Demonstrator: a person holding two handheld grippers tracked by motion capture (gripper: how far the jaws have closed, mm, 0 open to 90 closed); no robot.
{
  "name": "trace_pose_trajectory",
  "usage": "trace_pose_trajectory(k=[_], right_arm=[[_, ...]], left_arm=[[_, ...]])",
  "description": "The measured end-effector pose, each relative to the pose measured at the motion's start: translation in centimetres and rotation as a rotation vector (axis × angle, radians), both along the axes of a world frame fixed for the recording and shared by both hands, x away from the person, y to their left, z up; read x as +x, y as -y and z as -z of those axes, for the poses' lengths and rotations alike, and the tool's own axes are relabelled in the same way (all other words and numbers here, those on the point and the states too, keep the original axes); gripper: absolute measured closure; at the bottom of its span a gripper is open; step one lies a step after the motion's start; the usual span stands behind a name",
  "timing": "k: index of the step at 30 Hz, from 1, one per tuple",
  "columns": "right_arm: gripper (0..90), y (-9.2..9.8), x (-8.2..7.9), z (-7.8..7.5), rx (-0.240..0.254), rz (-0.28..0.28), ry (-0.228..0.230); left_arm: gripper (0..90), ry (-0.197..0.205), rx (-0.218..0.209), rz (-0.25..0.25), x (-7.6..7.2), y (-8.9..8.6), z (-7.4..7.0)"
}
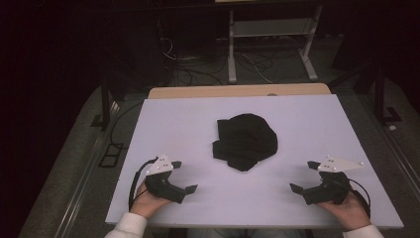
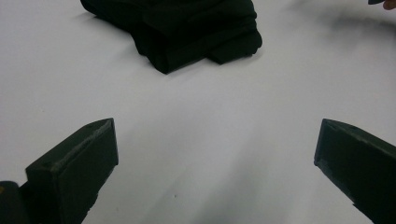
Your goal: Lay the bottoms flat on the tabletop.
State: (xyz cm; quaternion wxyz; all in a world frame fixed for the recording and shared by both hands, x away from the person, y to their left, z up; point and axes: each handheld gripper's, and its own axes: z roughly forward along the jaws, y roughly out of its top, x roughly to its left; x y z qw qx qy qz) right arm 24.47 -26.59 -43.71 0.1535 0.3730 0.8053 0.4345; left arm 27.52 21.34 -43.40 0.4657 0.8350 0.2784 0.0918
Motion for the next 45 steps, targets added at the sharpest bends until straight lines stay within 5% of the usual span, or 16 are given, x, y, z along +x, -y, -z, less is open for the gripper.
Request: trace_pose_trajectory(k=[21, 38, 45], right_arm=[[0.0, -0.2, 0.0, -0.7, -0.013, 0.022, -0.031], [0.0, -1.3, 2.2, -3.2, -0.036, -0.027, 0.002], [0.0, -1.4, 3.3, -3.8, -0.037, -0.024, 0.007]], left_arm=[[0.0, -0.002, 0.039, 0.001, 0.2, 0.4, -0.4], [0.0, -0.006, 0.114, 0.069, 2.3, 3.0, -2.6], [0.0, -0.007, 0.114, 0.072, 3.4, 3.4, -3.8]])
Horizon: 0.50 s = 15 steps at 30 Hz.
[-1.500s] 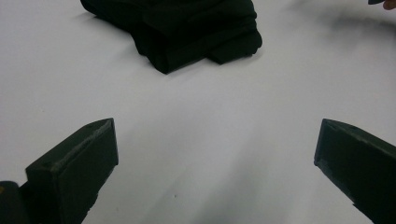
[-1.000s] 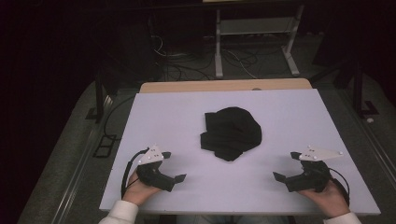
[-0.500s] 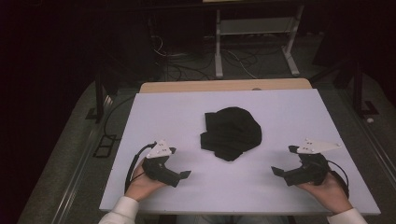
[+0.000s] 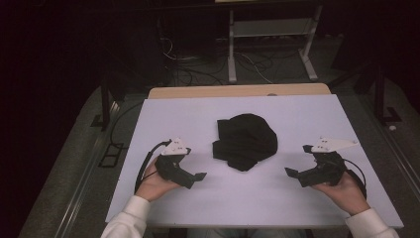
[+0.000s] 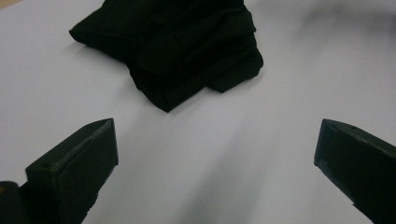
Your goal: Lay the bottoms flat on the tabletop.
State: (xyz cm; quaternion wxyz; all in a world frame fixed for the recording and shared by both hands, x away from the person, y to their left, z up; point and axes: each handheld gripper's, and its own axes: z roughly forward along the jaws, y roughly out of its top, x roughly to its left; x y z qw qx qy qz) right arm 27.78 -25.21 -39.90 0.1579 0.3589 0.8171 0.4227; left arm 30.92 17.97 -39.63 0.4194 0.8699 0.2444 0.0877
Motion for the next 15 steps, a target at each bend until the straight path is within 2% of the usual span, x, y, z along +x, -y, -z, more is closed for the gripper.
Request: trace_pose_trajectory(k=[15], right_arm=[[0.0, -0.9, 2.1, -0.9, -0.002, -0.017, 0.008]], left_arm=[[0.0, 0.011, 0.017, 0.003, 1.9, 0.6, -1.7]])
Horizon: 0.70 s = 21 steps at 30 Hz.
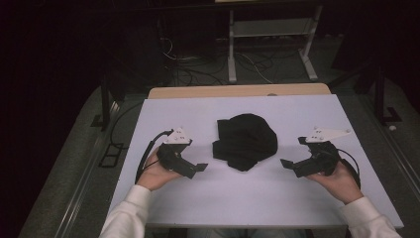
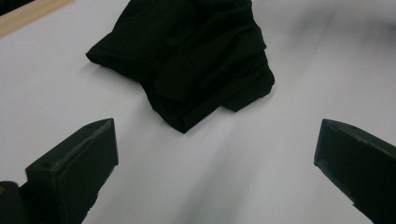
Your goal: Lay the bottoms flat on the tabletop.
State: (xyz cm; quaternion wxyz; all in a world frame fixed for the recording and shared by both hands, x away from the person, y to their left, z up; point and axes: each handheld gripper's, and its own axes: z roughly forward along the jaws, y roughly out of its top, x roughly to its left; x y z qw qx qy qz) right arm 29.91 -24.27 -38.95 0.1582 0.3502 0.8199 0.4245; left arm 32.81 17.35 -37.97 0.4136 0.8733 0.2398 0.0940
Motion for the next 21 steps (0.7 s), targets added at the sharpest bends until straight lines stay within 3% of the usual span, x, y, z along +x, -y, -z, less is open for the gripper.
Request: trace_pose_trajectory(k=[6, 11, 21], right_arm=[[0.0, -0.5, 0.7, 0.1, -0.001, -0.010, 0.000], [0.0, -1.2, 1.5, 0.6, -0.004, -0.019, -0.001], [0.0, -2.4, 3.4, 2.1, -0.004, -0.050, -0.004]], left_arm=[[0.0, 0.002, -0.017, -0.003, 0.9, 0.1, -0.1], [0.0, -0.020, -0.039, -0.018, 2.1, 0.7, 0.8], [0.0, -0.052, -0.042, 0.001, 3.4, 1.9, 2.5]])
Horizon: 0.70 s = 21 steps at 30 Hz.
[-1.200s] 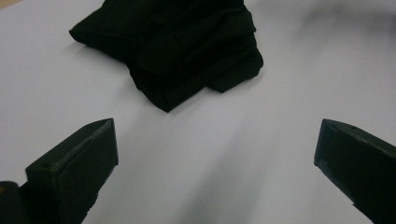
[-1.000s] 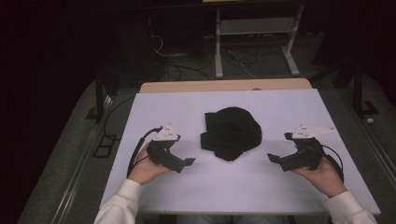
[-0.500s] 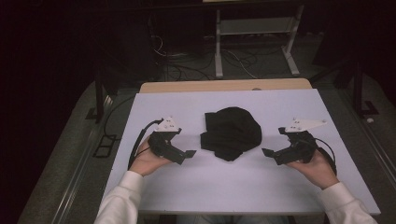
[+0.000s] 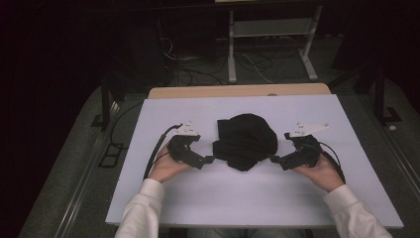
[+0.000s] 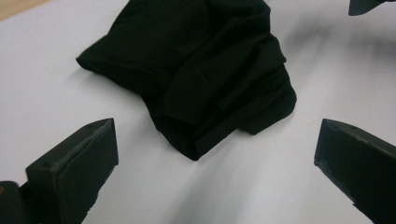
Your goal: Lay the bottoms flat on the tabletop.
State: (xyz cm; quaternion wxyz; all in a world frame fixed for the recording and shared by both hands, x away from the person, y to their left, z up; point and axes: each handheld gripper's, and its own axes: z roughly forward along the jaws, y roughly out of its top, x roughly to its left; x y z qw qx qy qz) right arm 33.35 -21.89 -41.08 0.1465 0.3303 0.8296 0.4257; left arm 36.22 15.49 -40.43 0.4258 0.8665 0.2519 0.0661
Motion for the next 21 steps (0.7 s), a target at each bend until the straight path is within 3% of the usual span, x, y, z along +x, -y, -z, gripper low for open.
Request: trace_pose_trajectory(k=[13, 19, 21], right_arm=[[0.0, -1.2, 0.7, 0.9, 0.037, -0.020, -0.001], [0.0, -1.5, 0.8, 1.3, 0.039, -0.021, -0.006], [0.0, -1.5, 0.9, 1.3, 0.038, -0.021, -0.005]], left_arm=[[0.0, -0.046, -0.062, -0.048, 2.6, 1.7, 2.4], [0.0, -0.071, -0.041, -0.063, 3.5, 2.7, 3.3], [3.8, -0.095, -0.059, -0.069, 3.9, 2.9, 3.8]])
